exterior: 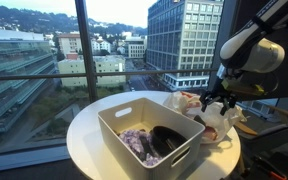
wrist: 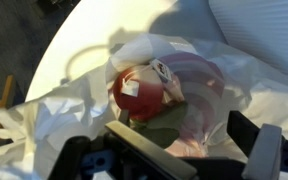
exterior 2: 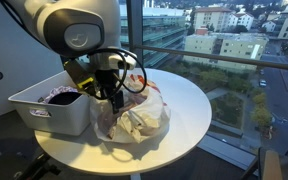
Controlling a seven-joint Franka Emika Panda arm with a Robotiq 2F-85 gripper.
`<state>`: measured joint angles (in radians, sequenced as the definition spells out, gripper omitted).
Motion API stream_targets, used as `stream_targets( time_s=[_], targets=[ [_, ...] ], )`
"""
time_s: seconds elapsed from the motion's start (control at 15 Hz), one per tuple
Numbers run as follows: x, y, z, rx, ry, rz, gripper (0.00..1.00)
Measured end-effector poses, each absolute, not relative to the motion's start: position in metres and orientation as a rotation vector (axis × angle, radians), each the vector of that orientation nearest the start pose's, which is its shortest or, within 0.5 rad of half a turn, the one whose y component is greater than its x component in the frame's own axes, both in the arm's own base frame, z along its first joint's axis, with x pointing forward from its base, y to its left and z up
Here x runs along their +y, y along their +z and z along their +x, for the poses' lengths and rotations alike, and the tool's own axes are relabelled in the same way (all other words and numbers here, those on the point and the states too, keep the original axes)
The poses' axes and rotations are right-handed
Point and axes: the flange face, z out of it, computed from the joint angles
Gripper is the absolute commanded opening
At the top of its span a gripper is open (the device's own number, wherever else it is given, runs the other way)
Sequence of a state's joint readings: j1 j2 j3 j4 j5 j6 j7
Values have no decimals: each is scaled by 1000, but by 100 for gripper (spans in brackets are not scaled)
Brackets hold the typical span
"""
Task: Move some items from the plastic to the laundry basket
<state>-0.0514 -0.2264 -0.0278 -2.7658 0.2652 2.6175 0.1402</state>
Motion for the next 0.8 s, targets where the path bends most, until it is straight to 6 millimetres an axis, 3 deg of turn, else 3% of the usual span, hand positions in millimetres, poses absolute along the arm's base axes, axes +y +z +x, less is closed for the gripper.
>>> stream_targets(
  time_s=[0.4,0.8],
  targets=[
    [-34,261,391,636,-84,-2978,100],
    [-32,220,389,632,-27,-3014,100]
  ],
)
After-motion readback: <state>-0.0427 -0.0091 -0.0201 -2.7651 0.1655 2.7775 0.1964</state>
